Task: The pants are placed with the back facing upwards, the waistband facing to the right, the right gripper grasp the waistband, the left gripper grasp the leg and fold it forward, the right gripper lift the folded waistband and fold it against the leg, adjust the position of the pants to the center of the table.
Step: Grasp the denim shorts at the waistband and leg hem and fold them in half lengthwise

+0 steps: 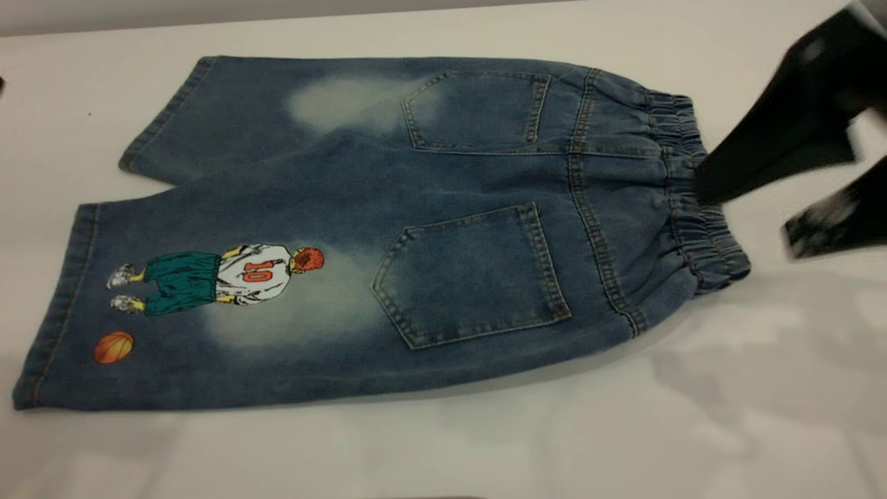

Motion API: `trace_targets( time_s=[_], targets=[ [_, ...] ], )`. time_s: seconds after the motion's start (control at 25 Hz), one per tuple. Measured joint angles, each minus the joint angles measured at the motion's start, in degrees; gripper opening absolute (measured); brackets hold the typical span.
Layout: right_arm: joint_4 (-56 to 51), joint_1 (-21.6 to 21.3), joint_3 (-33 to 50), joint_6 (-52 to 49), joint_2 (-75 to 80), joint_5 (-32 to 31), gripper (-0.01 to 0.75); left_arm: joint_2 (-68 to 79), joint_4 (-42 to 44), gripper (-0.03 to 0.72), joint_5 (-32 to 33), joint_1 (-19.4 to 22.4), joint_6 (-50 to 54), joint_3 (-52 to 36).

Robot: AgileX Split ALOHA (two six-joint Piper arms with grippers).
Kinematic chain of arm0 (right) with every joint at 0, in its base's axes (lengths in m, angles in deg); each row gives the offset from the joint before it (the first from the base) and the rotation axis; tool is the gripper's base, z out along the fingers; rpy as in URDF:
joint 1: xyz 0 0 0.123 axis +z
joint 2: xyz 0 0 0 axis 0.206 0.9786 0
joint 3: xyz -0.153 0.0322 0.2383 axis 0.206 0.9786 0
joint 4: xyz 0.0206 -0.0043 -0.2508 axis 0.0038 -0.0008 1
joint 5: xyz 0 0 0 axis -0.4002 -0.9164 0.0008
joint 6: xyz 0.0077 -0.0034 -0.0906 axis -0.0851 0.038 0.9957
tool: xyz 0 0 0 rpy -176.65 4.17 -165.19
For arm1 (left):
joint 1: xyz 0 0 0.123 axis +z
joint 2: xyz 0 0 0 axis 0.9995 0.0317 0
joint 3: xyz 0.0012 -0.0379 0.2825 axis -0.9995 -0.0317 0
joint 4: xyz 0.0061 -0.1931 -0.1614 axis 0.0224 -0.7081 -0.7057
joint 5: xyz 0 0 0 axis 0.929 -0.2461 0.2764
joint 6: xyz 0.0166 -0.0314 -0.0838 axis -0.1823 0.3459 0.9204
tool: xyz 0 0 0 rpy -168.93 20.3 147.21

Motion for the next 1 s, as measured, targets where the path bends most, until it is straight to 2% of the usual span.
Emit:
trace_targets(
  time_s=[0.16,0.28,0.64,1.0],
  targets=[
    [-9.83,0.0,-0.77,7.14,10.82,-0.83,0.594,2.42,-2.04,0.577,-1.31,0.0,-1.08,0.09],
    [-14.34,0.0,-2.52,11.72,16.57,-3.96,0.594,3.24,-3.86,0.577,-1.52,0.0,-2.19,0.09],
    [-19.65,0.0,-5.23,17.02,26.61,-4.47,0.594,3.4,-9.53,0.577,-1.73,0.0,-5.75,0.09],
    [-24.03,0.0,-6.44,22.72,27.9,2.17,0.594,3.4,-10.02,0.577,-1.74,0.0,-6.09,0.09]
  ],
)
